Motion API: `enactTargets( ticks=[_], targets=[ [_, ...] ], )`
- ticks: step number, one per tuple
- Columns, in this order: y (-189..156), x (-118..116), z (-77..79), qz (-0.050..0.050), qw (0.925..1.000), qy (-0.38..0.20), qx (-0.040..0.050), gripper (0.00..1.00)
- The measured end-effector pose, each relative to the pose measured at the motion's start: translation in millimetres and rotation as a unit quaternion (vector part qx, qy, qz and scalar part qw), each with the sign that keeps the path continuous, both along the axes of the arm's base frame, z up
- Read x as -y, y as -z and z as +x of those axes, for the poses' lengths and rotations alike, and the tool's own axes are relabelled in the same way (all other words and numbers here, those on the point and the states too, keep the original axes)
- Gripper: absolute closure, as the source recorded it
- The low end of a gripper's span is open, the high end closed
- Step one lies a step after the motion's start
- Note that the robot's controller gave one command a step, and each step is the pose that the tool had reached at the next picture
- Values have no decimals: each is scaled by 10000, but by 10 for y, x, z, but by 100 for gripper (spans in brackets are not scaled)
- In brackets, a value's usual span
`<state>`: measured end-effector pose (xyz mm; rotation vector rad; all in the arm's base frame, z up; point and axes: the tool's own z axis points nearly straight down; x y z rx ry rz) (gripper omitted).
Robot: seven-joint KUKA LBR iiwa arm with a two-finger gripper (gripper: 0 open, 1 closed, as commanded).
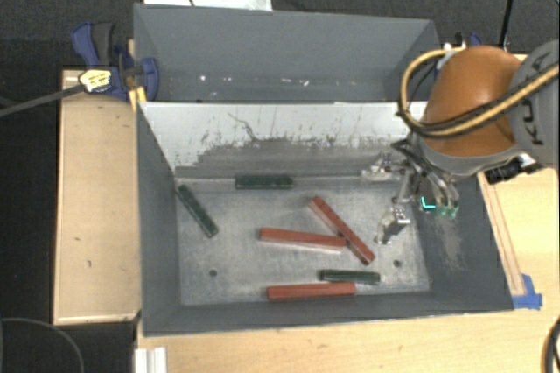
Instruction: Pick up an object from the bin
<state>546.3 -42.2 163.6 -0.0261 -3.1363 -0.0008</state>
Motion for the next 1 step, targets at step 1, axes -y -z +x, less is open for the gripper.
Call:
enactTargets(
  ticks=[1],
  targets=[
    [-42,-1,19,-3,10000,-6,40,0]
  ],
)
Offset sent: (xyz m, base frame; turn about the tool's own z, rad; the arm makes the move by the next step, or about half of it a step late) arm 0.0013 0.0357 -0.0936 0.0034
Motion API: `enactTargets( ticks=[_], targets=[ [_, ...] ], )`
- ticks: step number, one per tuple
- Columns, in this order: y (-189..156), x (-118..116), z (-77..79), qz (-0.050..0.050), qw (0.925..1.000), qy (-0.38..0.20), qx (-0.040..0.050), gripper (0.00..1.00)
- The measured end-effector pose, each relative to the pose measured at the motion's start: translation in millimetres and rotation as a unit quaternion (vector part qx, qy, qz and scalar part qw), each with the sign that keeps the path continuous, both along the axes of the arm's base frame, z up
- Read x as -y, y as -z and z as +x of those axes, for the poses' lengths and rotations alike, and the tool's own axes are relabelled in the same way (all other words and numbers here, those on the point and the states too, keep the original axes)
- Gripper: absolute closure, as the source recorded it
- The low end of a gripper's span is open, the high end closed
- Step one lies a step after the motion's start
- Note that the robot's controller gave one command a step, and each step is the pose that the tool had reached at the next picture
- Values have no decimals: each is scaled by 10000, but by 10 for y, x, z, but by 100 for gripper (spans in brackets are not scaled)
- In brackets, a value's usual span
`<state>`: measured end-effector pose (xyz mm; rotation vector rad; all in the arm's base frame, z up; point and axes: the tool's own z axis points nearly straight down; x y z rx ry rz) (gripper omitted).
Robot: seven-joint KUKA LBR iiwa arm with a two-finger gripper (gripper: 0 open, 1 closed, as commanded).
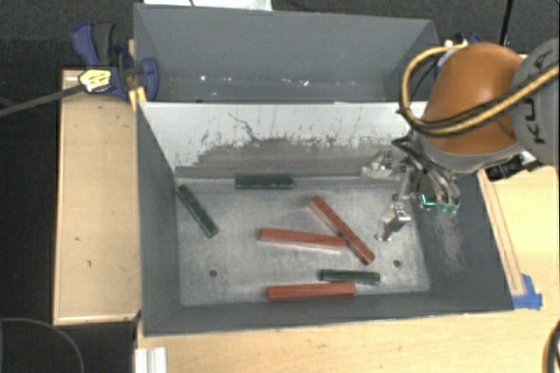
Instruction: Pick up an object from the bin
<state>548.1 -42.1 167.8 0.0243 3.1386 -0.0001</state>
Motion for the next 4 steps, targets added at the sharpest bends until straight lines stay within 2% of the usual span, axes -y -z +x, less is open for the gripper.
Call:
enactTargets(
  ticks=[1,2,3,4],
  targets=[
    [891,-346,50,-3,10000,15,51,100],
    [887,-353,82,1,9999,10,123,0],
    [923,-346,48,-5,10000,1,78,100],
    [923,-346,48,-6,10000,-2,78,100]
  ],
)
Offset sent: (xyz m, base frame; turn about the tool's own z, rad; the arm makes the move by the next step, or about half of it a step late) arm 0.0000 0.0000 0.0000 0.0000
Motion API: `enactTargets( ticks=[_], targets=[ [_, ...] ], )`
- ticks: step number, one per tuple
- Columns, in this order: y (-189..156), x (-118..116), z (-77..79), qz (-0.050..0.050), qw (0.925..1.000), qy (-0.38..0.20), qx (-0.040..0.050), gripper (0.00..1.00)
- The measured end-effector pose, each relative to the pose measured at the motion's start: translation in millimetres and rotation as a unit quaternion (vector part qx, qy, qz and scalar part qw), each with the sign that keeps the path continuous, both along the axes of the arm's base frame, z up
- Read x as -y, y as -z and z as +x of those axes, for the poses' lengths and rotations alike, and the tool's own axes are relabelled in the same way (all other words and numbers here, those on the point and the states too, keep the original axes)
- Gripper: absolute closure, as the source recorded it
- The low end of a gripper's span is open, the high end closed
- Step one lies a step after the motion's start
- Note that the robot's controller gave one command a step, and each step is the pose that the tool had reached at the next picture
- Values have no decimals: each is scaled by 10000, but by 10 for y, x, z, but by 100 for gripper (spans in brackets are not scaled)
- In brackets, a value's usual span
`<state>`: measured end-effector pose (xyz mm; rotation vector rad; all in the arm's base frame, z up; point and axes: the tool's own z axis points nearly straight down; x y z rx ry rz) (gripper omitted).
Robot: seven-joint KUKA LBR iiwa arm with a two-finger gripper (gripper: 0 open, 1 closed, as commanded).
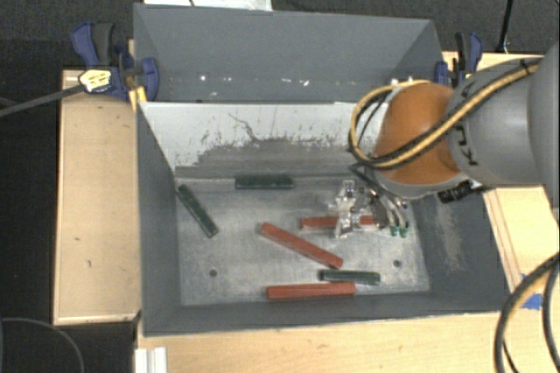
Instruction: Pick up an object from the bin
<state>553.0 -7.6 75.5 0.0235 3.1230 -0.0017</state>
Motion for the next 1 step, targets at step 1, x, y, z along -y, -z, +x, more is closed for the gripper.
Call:
enactTargets(
  ticks=[1],
  targets=[
    [-2052,65,-92,5,9999,-61,-93,100]
  ],
)
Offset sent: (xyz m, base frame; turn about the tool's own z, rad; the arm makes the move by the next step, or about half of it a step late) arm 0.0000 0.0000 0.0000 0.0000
